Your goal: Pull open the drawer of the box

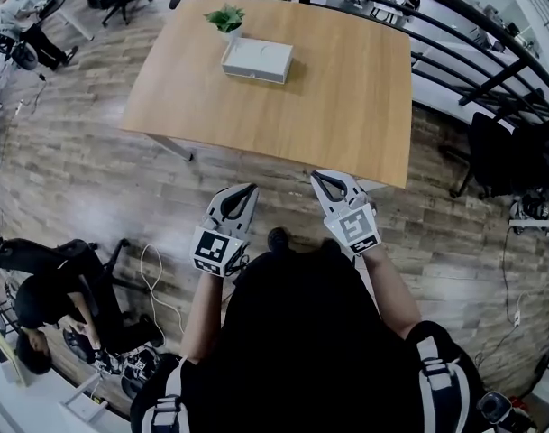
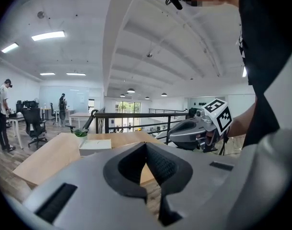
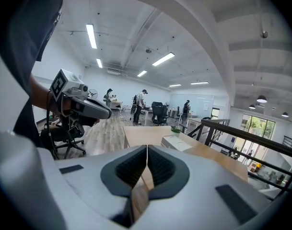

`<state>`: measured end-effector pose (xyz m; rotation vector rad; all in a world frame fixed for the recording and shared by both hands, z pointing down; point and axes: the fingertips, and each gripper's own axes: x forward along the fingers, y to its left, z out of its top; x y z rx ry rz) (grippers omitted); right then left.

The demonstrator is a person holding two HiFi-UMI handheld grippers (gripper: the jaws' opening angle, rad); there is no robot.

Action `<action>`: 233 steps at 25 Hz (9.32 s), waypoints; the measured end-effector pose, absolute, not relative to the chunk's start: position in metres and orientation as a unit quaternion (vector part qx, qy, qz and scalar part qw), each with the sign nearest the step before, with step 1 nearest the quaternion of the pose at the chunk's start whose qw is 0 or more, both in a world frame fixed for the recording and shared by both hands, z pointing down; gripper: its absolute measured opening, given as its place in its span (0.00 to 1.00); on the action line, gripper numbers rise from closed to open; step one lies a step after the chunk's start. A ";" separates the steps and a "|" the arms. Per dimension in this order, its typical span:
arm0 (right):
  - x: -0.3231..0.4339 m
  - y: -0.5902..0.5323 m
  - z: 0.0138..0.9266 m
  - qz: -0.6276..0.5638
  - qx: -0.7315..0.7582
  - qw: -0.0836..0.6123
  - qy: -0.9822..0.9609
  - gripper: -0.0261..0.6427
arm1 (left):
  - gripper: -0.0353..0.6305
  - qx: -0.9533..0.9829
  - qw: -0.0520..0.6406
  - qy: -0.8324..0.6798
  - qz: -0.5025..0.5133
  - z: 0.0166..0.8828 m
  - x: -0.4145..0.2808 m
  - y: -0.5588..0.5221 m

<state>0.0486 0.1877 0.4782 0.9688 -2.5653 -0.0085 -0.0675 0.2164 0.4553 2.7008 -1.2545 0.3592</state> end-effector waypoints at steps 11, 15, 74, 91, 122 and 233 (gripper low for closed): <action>0.007 0.178 0.484 -0.003 0.354 0.209 -0.912 0.08 | 0.09 0.898 0.085 -0.417 0.113 0.469 -0.115 0.208; 0.000 0.168 0.485 -0.003 0.353 0.213 -0.911 0.08 | 0.09 0.896 0.092 -0.420 0.109 0.471 -0.124 0.200; 0.042 -0.077 0.504 -0.009 0.221 0.211 -0.952 0.08 | 0.09 0.816 0.088 -0.544 0.175 0.474 -0.079 -0.003; 0.069 -0.110 0.519 0.022 0.285 0.237 -0.929 0.08 | 0.09 0.843 0.114 -0.497 0.171 0.508 -0.074 -0.079; 0.016 -0.168 0.552 0.095 0.296 0.276 -0.909 0.08 | 0.18 0.853 0.196 -0.438 0.204 0.629 -0.114 -0.201; 0.001 -0.138 0.565 0.107 0.291 0.298 -0.903 0.08 | 0.18 0.775 0.324 -0.466 0.279 0.755 -0.146 -0.186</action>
